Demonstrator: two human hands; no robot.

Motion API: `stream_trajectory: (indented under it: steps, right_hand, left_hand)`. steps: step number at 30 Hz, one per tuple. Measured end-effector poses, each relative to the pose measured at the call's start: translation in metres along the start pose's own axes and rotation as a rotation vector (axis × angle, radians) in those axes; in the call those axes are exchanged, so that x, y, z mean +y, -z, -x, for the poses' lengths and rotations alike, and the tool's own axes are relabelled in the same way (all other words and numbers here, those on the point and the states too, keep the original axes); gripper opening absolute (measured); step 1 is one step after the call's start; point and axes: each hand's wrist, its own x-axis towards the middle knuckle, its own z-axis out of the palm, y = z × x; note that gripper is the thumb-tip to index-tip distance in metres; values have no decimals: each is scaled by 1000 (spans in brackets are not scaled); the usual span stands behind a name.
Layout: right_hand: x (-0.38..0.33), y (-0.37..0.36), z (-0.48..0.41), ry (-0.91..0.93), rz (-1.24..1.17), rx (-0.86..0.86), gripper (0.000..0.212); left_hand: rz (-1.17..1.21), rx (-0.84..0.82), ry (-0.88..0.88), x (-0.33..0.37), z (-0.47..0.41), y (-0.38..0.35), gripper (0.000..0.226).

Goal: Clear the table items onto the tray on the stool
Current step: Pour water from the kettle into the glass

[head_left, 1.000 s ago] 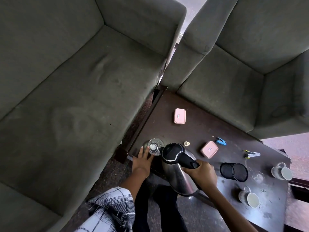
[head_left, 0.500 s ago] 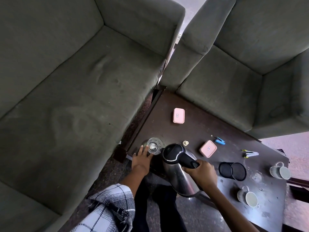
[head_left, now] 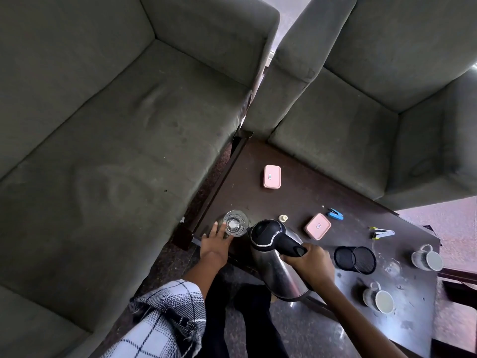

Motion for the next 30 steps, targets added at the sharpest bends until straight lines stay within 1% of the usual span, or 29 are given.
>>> stream_trajectory:
  steps: [5, 8, 13, 21, 30]
  right_hand:
    - [2, 1, 0, -12, 4, -7, 41]
    - [3, 1, 0, -18, 9, -11, 38]
    - [3, 1, 2, -26, 10, -9, 40]
    - [2, 1, 1, -29, 13, -18, 36]
    - [0, 0, -2, -20, 0, -15, 43]
  left_hand:
    - [43, -43, 20, 0, 5, 6, 69]
    - [47, -41, 25, 1, 9, 11, 68]
    - [37, -43, 35, 3, 10, 12, 67]
    - [15, -47, 40, 6, 11, 14, 69]
    - [16, -53, 36, 5, 9, 12, 71]
